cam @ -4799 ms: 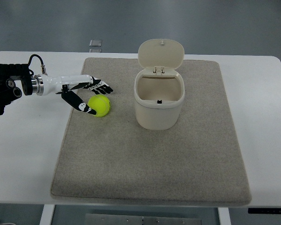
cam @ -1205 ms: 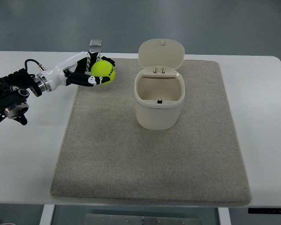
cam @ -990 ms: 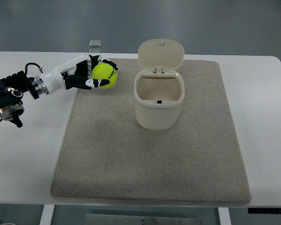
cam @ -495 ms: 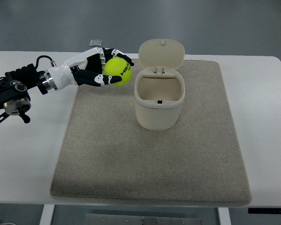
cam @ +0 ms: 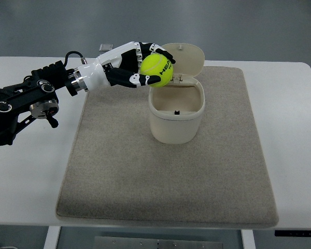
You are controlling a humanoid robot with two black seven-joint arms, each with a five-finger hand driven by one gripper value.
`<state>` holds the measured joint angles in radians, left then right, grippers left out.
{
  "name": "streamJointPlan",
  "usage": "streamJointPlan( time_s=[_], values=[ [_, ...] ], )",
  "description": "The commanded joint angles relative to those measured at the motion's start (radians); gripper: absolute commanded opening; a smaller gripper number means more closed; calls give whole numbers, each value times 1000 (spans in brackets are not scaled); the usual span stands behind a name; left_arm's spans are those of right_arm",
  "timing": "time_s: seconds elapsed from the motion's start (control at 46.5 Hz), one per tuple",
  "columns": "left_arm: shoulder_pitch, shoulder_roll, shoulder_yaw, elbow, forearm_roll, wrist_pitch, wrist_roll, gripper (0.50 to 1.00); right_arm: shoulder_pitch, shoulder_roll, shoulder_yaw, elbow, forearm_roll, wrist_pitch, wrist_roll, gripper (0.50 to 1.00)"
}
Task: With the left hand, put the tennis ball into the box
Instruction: 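Lift the ball with the left hand and carry it over the bin, then lower the ball into the bin opening and open the left hand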
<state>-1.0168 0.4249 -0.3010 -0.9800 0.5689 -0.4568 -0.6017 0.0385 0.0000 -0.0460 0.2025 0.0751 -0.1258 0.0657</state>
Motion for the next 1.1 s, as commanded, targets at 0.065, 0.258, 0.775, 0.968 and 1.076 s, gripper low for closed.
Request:
streamJointPlan(
  time_s=[0.065,0.258,0.775,0.968,1.076],
  values=[
    [1,-26,5,9,2,7,2,664,0,0,0,0,0,0,0,901],
    [1,-41,13,21,5,7,3,677,0,0,0,0,0,0,0,901],
    [6,-74,14,69,5,9,5,696,0,0,0,0,0,0,0,901],
    [4,-106,14,83,5,9,5,705,0,0,0,0,0,0,0,901],
    [3,-115,13,92,5,9,5,713,0,0,0,0,0,0,0,903]
  ],
)
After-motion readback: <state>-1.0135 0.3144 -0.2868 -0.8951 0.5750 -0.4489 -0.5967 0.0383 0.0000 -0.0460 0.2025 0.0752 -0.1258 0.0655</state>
